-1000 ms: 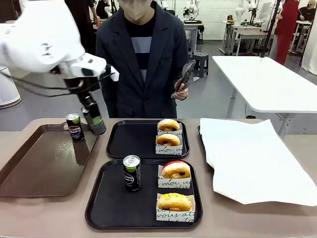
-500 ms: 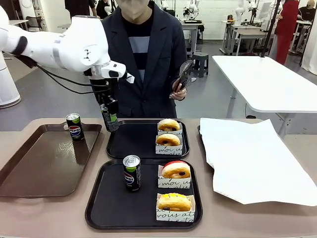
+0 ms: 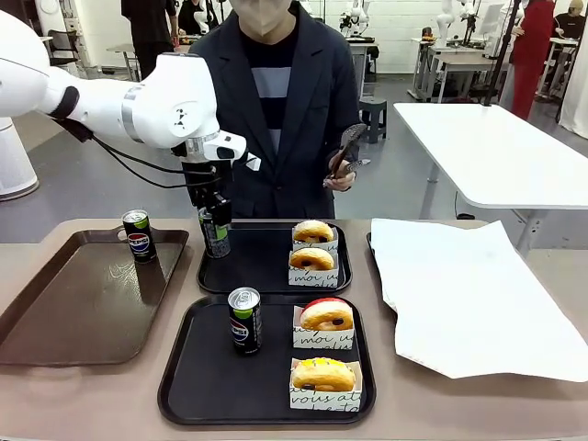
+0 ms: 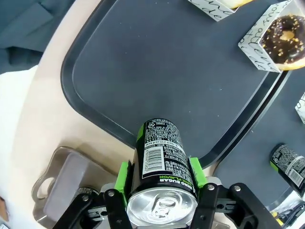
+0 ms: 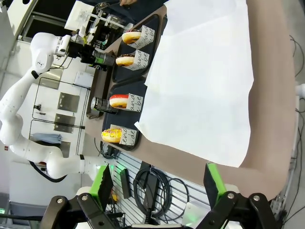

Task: Set up donuts and drinks on trays.
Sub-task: Pick up one Pepsi coke from the Handle tray and place it on the Flat Tray without a Pepsi coke.

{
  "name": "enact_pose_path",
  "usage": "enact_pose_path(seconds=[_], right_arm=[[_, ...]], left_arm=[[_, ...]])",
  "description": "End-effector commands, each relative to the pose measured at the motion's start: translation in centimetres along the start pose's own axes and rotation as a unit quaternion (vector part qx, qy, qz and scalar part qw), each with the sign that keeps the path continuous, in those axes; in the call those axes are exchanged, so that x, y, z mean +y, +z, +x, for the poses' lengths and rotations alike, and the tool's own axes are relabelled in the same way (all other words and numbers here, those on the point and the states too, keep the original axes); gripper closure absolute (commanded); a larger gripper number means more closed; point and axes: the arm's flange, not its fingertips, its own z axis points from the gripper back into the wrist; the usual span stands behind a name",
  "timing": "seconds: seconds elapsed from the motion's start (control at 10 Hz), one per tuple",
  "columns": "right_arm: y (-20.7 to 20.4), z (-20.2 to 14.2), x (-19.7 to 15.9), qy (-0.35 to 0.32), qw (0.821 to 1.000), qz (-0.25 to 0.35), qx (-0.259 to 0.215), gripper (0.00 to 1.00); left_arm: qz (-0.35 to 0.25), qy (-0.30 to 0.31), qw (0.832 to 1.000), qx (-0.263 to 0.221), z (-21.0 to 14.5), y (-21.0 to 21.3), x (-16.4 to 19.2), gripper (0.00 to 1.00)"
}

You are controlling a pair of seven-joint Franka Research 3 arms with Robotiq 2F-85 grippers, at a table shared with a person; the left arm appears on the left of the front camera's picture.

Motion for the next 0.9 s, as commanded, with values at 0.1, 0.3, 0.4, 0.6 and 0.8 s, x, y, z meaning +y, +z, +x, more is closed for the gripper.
enact_pose_path(seconds=[0.1,0.3,0.4,0.6,0.8], right_arm=[[-0.1,0.2,-0.1,0.007,1.000,0.012,-0.012,0.00],[-0.1,0.2,-0.1,0.007,1.000,0.012,-0.012,0.00],[-0.1,0.2,-0.1,0.007,1.000,0.012,-0.012,0.00],[-0.1,0.2,-0.1,0.007,1.000,0.012,-0.012,0.00],[-0.1,0.2,-0.1,0.007,1.000,0.012,-0.012,0.00]], left_arm=[[-0.004,0.008,1.000,0.019,0.7,-1.0,0.6,0.42],[0.000,-0.009,1.000,0.025,1.1,-1.4,0.3,0.00],[-0.004,-0.012,1.000,0.022,1.2,-1.2,0.3,0.00],[0.002,-0.017,1.000,0.023,0.9,-0.6,-0.1,0.20],[0.019,-0.015,1.000,0.019,-0.1,0.5,-0.8,0.01]])
